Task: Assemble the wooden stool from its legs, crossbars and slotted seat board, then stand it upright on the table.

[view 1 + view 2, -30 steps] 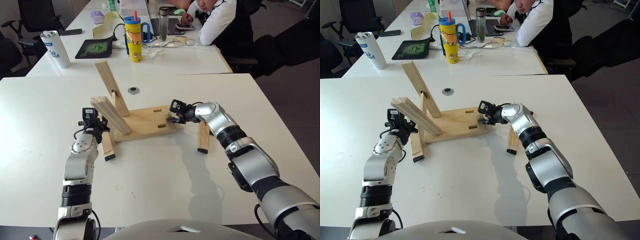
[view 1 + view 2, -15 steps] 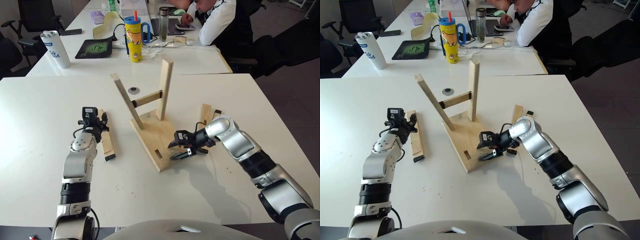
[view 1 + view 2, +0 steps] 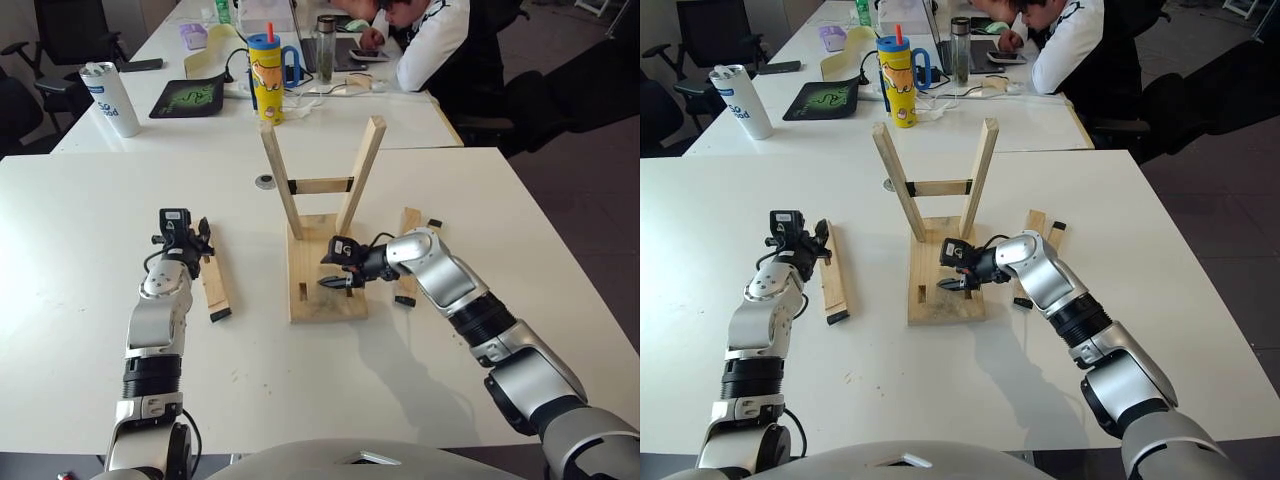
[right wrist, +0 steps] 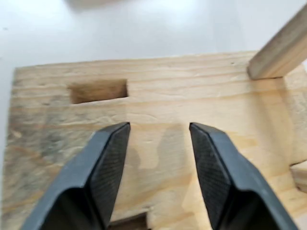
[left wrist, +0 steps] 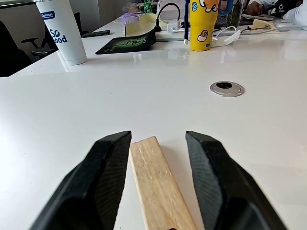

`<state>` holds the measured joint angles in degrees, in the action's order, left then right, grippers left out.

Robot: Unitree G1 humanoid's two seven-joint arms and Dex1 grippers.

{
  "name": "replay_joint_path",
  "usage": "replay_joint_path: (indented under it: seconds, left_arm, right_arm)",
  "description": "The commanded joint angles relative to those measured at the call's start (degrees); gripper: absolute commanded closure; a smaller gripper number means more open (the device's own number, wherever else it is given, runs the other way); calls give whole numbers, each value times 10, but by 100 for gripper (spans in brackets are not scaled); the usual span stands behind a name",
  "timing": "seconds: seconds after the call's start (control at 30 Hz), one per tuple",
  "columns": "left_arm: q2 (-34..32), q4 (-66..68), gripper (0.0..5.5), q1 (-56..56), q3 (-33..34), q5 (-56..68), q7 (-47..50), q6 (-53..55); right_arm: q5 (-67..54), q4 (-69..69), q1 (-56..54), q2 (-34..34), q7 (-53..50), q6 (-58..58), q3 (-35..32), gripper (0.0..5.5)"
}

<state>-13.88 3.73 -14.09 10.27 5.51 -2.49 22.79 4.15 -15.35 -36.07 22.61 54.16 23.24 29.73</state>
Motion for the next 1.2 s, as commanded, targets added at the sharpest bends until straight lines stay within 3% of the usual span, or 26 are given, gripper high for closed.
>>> replay_joint_path:
  seconds: [0.03, 0.2, 0.33, 0.5, 0.57, 0.7, 1.0, 1.2]
  left_arm:
    - [6, -3, 341, 12, 9, 1, 7, -8]
    - [14, -32, 341, 30, 17, 17, -1, -9]
    - [18, -79, 341, 58, 32, 51, -19, 7]
    - [-1, -112, 341, 78, 37, 66, -40, 34]
    - [-9, -114, 341, 71, 34, 67, -46, 44]
    - [-32, -116, 341, 62, 25, 65, -62, 68]
    - [-38, -118, 341, 76, 26, 70, -66, 126]
    - [-23, -130, 341, 80, 26, 67, -54, 125]
  right_arm:
    - [47, -66, 33, 16, -40, -43, 11, 322]
    - [-12, -18, 55, 6, -43, -65, -54, 322]
    - [-112, 39, 62, -34, -62, -47, -156, 322]
    - [-179, 44, 41, -69, -228, 28, -320, 322]
    - [-167, 18, 39, -65, -290, 45, -353, 322]
    - [-103, 0, 81, -41, -374, 49, -354, 322]
    - [-93, 72, 138, -58, -402, 137, -337, 322]
    - [-85, 57, 132, -63, -463, 171, -369, 322]
